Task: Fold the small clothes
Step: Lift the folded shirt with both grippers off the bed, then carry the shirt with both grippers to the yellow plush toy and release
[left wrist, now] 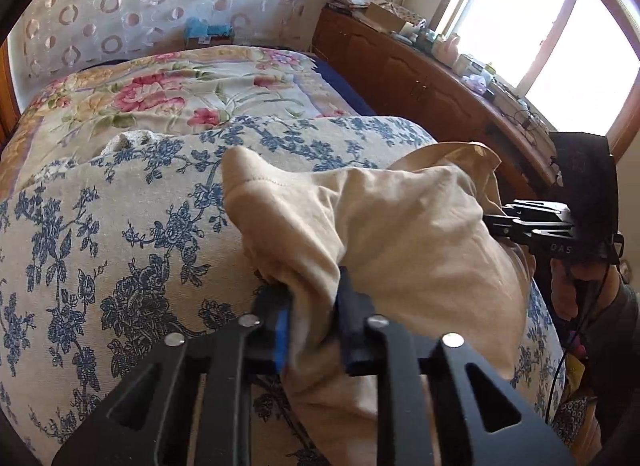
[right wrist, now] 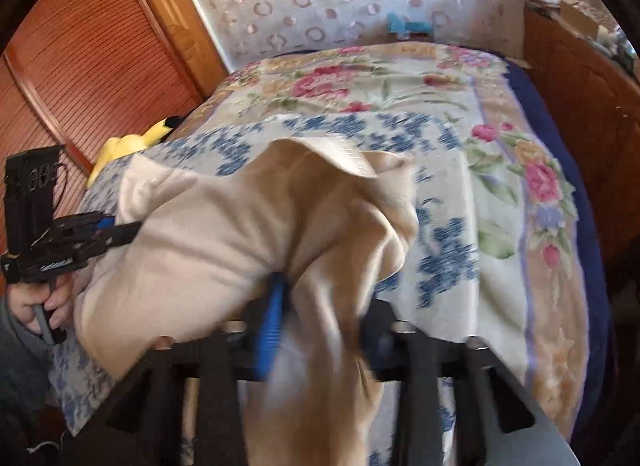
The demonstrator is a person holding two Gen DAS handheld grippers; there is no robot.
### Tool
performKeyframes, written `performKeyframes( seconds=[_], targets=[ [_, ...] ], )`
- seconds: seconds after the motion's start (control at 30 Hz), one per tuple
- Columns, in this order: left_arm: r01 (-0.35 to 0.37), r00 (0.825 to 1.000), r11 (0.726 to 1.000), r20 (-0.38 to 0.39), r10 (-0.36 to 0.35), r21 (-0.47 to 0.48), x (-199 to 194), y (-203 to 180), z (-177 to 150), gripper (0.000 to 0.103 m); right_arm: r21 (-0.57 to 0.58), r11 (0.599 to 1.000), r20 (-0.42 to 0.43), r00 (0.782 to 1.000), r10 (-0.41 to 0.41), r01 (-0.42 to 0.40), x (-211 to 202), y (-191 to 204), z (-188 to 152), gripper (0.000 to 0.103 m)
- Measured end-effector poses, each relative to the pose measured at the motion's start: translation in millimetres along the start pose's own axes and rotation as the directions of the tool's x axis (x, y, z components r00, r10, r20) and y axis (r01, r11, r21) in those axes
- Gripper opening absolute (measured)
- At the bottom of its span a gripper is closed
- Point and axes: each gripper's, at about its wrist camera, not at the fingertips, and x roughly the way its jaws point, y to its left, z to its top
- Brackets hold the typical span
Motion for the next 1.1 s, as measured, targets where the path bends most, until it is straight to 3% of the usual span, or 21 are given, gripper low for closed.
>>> performKeyframes(
  seconds=[0.1,0.27,0.5,0.63,0.83,1.1],
  targets=[
    [0.048,0.998,0.999,0.042,-0.048,0.012,-25,-5,-1,0.015,-0.05,0.999,0.003,1.0,-0.019,0.019,-4,7,-2,0.013],
    [0.104,0.981,0.994,0.164,-0.105,0.015,-94,-5,-6,0.015,-0.109,0.994,0.106,0.994,0.006,0.006,-34,30,12,0.011],
    [0.039,0.949,0.998,0.315,-0.022,-0.047,-191,42,-39,0.015,-0.277,0.959,0.183,0.977,0.108,-0.054,-50,113,54,0.011],
    [-0.053,0.929,0.99,0.358,0.098,-0.134,-223,87,-64,0.015,-0.381,0.919,0.158,0.972,0.174,-0.103,-21,170,88,0.011],
    [-0.16,0.896,0.946,0.36,0.259,-0.282,-236,152,-99,0.015,-0.516,0.848,0.099,0.974,0.203,-0.124,59,264,138,0.011],
    [-0.194,0.86,0.873,0.351,0.371,-0.448,-240,209,-141,0.015,-0.643,0.752,0.011,0.98,0.198,-0.145,163,366,198,0.011]
  ],
)
